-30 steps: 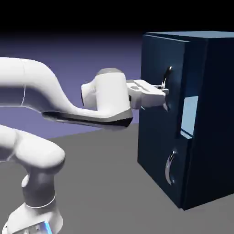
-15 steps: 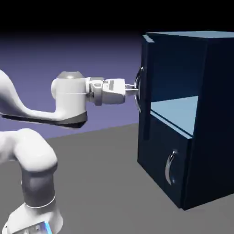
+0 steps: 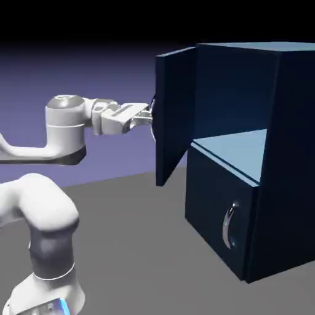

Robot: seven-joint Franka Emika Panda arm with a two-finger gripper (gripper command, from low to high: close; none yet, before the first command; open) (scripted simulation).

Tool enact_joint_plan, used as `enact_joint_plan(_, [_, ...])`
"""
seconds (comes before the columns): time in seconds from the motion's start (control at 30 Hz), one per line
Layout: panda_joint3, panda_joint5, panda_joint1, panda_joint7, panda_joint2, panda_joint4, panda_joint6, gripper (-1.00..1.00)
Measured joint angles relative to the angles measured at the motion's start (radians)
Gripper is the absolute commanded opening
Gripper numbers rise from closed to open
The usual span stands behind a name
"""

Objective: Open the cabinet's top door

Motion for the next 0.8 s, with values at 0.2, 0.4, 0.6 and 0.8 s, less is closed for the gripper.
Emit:
enact_joint_plan(0.2, [0.217, 0.212, -0.008, 0.009, 0.08, 0.094, -0.207, -1.0])
enact_joint_plan(0.4, [0.435, 0.392, -0.106, 0.033, 0.198, 0.258, -0.425, -1.0])
enact_joint_plan(0.6, [0.645, 0.527, -0.291, 0.053, 0.305, 0.471, -0.637, -1.0])
enact_joint_plan(0.8, [0.826, 0.615, -0.507, 0.055, 0.358, 0.683, -0.813, -1.0])
